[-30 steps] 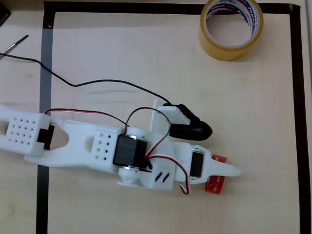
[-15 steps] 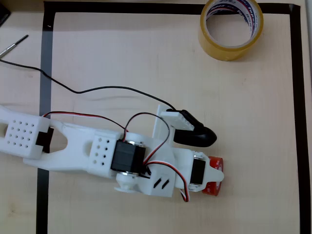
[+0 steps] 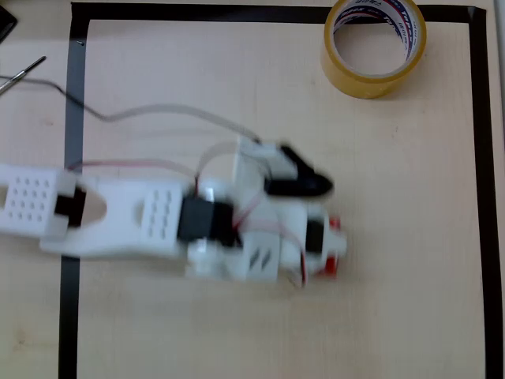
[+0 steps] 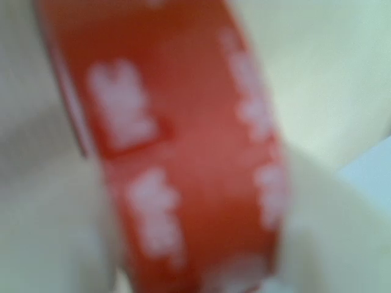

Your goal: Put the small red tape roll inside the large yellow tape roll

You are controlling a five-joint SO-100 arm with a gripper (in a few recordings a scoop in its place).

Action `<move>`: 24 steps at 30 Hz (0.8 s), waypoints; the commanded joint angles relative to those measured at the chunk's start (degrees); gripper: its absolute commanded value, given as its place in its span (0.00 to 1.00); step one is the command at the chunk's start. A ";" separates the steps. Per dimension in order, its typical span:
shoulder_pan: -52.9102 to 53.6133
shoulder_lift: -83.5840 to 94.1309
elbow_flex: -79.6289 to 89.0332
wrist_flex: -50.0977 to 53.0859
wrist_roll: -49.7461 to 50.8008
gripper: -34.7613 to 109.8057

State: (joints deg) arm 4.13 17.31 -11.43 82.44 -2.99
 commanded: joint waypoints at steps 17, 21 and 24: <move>-27.51 19.07 -2.37 -5.10 2.20 0.24; -27.25 12.92 -2.37 -10.37 2.11 0.24; -26.10 8.96 -2.37 -16.08 2.11 0.24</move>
State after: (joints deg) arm -22.41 24.87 -11.43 73.04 -1.05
